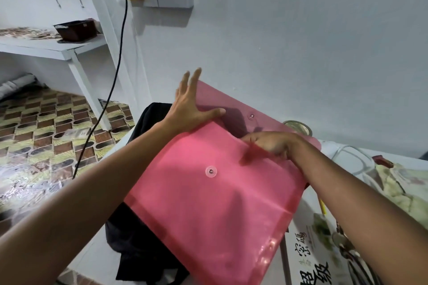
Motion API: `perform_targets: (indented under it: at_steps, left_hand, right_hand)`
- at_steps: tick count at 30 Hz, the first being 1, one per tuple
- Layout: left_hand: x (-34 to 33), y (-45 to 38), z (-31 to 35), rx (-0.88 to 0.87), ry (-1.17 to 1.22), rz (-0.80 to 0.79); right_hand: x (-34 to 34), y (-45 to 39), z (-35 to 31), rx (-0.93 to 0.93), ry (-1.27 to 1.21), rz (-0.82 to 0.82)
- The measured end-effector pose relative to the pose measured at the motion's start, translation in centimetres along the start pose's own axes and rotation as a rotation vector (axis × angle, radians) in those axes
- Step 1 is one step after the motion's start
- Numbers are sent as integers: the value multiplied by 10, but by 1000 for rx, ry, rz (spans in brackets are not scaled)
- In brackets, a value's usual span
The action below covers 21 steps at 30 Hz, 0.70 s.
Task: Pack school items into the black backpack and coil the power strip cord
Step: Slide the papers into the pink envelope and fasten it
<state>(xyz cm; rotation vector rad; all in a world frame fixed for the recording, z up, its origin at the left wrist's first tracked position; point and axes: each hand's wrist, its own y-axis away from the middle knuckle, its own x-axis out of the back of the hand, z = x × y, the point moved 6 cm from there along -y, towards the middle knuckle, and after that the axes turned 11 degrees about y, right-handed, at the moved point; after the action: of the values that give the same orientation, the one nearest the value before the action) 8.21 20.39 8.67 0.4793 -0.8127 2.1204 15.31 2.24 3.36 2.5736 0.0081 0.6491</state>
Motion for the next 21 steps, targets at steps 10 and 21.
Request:
perform_targets:
  at_steps: [10,21]
  left_hand:
    - [11,-7,-54,222,260,87]
    - [12,-3,-63,263,383,290]
  right_hand:
    - [20,-10,6,13,-91,201]
    - [55,17,-19,385,-73,1061]
